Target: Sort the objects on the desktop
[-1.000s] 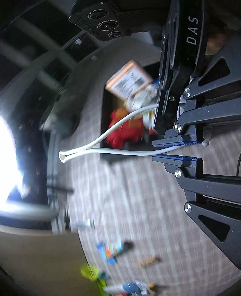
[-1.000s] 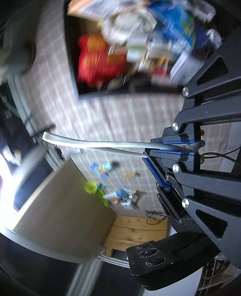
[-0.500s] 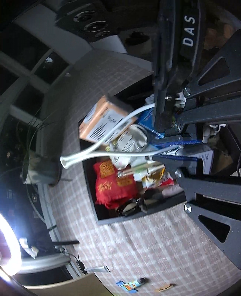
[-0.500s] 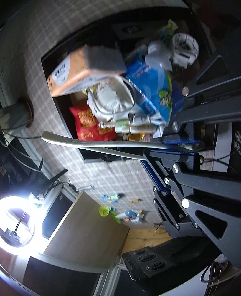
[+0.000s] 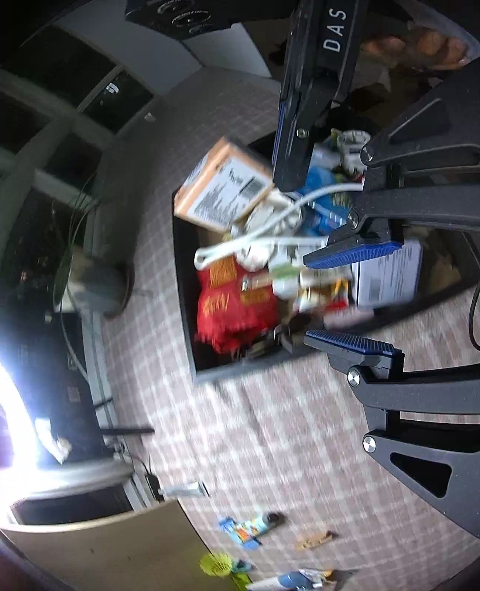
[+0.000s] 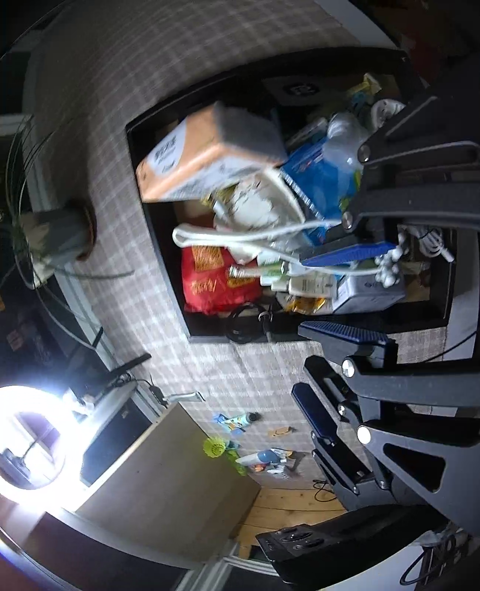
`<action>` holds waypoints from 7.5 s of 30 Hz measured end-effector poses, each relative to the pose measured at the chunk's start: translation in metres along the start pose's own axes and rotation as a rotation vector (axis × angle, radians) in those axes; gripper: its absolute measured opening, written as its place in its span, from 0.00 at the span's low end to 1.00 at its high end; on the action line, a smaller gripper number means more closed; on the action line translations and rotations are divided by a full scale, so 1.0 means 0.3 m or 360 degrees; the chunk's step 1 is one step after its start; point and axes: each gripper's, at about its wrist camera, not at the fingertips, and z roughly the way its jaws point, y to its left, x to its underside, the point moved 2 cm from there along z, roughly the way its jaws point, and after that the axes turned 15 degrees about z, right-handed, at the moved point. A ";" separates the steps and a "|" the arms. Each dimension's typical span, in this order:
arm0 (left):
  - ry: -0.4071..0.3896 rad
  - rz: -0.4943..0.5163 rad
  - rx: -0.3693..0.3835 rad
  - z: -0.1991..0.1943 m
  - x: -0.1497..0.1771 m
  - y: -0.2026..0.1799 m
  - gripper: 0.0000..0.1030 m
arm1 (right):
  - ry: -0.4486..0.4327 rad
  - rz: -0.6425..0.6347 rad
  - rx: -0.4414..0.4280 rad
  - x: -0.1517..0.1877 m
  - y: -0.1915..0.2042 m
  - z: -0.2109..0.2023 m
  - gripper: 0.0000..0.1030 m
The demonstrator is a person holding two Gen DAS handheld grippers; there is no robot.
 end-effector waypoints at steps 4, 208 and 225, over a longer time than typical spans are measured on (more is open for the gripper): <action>0.0013 -0.0076 -0.0076 -0.007 0.021 0.104 0.32 | 0.0024 -0.0094 -0.0002 -0.010 0.095 0.039 0.30; 0.0365 0.0394 -0.0165 0.475 -0.039 1.034 0.37 | 0.0320 -0.0734 0.0361 -0.329 1.071 1.201 0.39; 0.0284 -0.0047 -0.0322 0.456 0.028 1.003 0.34 | 0.0261 -0.0816 0.0392 -0.209 0.972 1.099 0.24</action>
